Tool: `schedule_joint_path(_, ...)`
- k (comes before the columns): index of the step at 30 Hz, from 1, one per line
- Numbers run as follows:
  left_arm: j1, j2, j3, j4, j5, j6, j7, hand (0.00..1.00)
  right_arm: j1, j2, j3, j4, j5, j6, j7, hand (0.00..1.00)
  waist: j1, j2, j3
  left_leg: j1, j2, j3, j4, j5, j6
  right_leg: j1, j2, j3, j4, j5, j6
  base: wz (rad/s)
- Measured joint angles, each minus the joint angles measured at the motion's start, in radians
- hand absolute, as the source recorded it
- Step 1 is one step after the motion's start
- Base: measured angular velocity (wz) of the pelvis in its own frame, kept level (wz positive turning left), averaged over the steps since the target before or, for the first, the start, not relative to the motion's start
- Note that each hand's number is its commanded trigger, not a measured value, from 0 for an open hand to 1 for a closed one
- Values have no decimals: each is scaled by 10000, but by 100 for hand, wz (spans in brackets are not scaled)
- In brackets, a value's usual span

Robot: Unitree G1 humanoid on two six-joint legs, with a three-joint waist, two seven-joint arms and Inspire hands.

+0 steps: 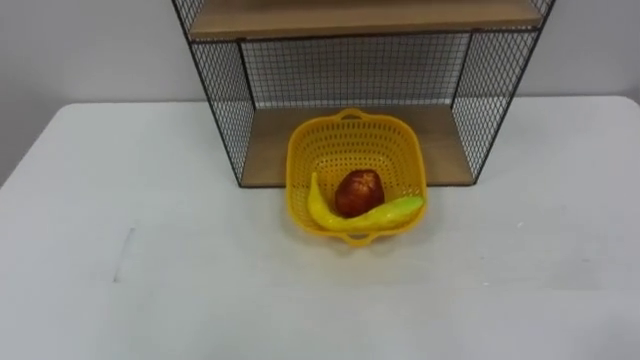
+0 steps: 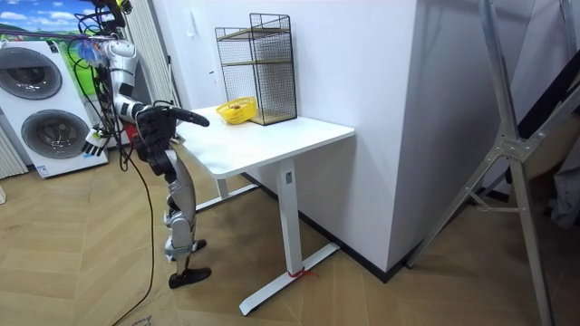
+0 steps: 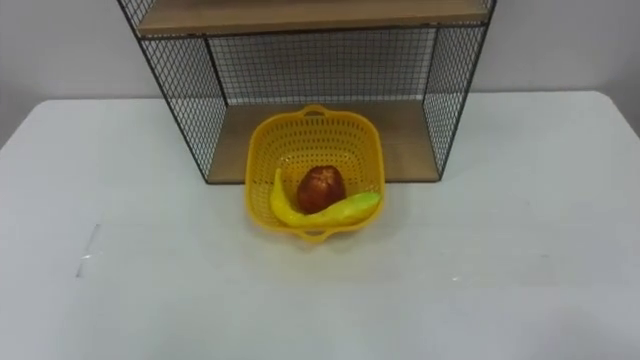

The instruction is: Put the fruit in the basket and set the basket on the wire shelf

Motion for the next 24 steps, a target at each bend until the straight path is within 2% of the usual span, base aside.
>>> schedule_joint_path(3,-15,-130,-704,392,1269,-38,181,0,38,114,46,1485,1085,-122,60,0,-170,-61,-11,21,-25,-132,-44,67,37,203,-22,-181,-236,130,18,16)
schedule_joint_path(5,-8,-255,-1940,909,2349,-31,113,0,46,350,490,3178,2831,-189,427,0,-387,-149,-32,64,-28,-170,-186,191,92,340,9,-260,-495,285,2,10)
schedule_joint_path(6,-36,-341,-2138,979,2571,10,61,0,37,437,551,3590,3418,-185,560,0,-392,-156,-36,70,-26,-159,-198,193,93,349,16,-237,-509,299,-1,-5)
schedule_joint_path(7,-111,-529,-2505,1183,3105,139,-104,0,35,673,714,4322,4485,-186,730,0,-462,-169,-46,92,-33,-140,-202,190,95,350,10,-203,-491,295,4,-7)
schedule_joint_path(9,-158,-700,-3223,1528,3990,314,-390,0,-30,1028,1197,5513,5516,-191,1111,0,-650,-200,-65,99,-29,-130,-184,159,49,350,9,-193,-478,285,14,-4)
schedule_joint_path(10,-272,-722,-3769,1767,4411,496,-543,0,-47,1335,1449,5883,6180,-193,1259,0,-738,-196,-63,101,-25,-125,-190,161,48,332,15,-176,-478,287,18,-5)
schedule_joint_path(12,-469,-764,-4421,1946,5130,722,-862,0,-16,1757,1968,6214,6782,-186,1399,0,-847,-192,-60,113,-12,-95,-198,180,46,318,28,-141,-481,304,36,-9)
schedule_joint_path(14,-656,-805,-5166,2048,5956,973,-1380,0,-66,1857,2703,7067,7650,-74,1785,0,-925,-200,-60,201,1,27,-229,177,51,335,35,-63,-471,322,57,-15)
schedule_joint_path(18,-752,-941,-5638,2139,7408,1461,-2196,0,-312,1904,3349,8592,7771,266,2588,0,-920,-297,-25,353,-35,104,-352,178,75,425,79,93,-513,380,40,-7)
schedule_joint_path(20,-750,-1018,-5848,2193,8136,1863,-2581,0,-496,1905,3637,9482,7412,688,3309,0,-895,-350,-23,436,-49,102,-343,148,99,543,76,97,-566,372,56,0)
schedule_joint_path(22,-759,-1314,-5756,2187,9567,2395,-3070,0,-964,1901,3750,10546,5967,1319,4522,0,-860,-381,-13,533,-45,111,-389,142,149,710,111,109,-791,445,84,-5)
schedule_joint_path(23,-788,-1379,-5754,2176,10339,2673,-3217,0,-1216,1900,4086,10896,5059,1688,5084,0,-769,-441,13,685,-37,143,-458,131,148,837,138,177,-868,462,80,-10)
schedule_joint_path(24,-829,-1388,-5763,2175,10638,2798,-3272,0,-1283,1896,4377,11010,4621,1866,5384,0,-697,-474,12,759,-33,176,-517,130,146,855,143,222,-859,461,81,-14)
